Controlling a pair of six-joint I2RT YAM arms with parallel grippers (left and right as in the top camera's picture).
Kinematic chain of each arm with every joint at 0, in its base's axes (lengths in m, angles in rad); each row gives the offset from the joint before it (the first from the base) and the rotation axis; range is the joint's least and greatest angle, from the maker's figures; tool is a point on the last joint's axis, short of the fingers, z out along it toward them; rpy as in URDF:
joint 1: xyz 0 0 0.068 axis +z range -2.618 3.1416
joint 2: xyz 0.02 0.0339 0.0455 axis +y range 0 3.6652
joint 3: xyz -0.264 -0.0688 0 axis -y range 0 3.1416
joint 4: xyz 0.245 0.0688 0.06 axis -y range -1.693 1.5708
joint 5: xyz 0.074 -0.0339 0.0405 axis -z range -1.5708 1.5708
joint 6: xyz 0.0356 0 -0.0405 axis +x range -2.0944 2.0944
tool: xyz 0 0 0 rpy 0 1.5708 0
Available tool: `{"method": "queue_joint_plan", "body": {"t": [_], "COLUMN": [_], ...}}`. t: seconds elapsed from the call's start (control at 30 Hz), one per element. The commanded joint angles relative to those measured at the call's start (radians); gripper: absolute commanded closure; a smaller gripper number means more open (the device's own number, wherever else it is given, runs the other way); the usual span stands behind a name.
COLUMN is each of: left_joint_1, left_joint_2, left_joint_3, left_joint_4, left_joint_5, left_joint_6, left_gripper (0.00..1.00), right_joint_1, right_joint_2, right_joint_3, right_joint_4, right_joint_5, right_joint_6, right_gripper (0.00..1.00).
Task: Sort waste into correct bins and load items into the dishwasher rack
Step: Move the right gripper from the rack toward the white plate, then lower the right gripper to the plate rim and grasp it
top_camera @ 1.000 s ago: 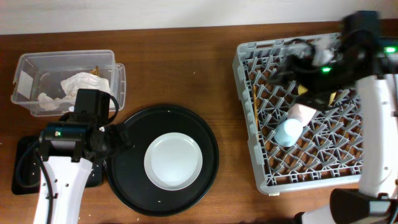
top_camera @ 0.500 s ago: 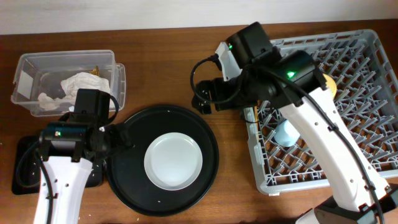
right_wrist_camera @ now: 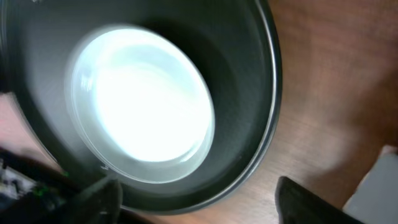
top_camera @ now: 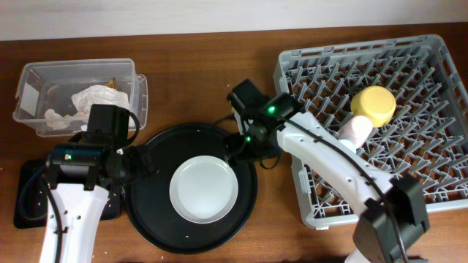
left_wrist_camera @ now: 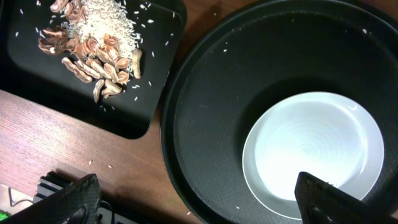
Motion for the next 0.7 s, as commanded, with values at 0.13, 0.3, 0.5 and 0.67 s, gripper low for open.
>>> {"method": "queue_joint_plan", "body": {"t": [0.13,0.3,0.5,0.67], "left_joint_1": [0.004,0.004,0.004,0.004], "left_joint_2": [-0.01,-0.01,-0.01,-0.01], "left_joint_3": [0.01,0.01,0.01,0.01], "left_joint_4": [-0.001,-0.001,-0.001,-0.001], "left_joint_5": [0.004,0.004,0.004,0.004], "left_joint_6": [-0.009,-0.009,-0.009,-0.009], "left_gripper": [0.01,0.01,0.01,0.01], "right_joint_1": [0.019,0.079,0.157,0.177], "right_joint_2": [0.001,0.001,0.025,0.082], "right_joint_3": [-0.214,-0.291,-0.317,-0.317], "right_joint_4": [0.172,0.293,0.337,0.348], "right_joint_5": [-0.009,-0.055,0.093,0.125], "right_joint_6": [0.089,0.147,0.288,0.309], "right_gripper": [0.48,0.48,0.5,0.5]}}
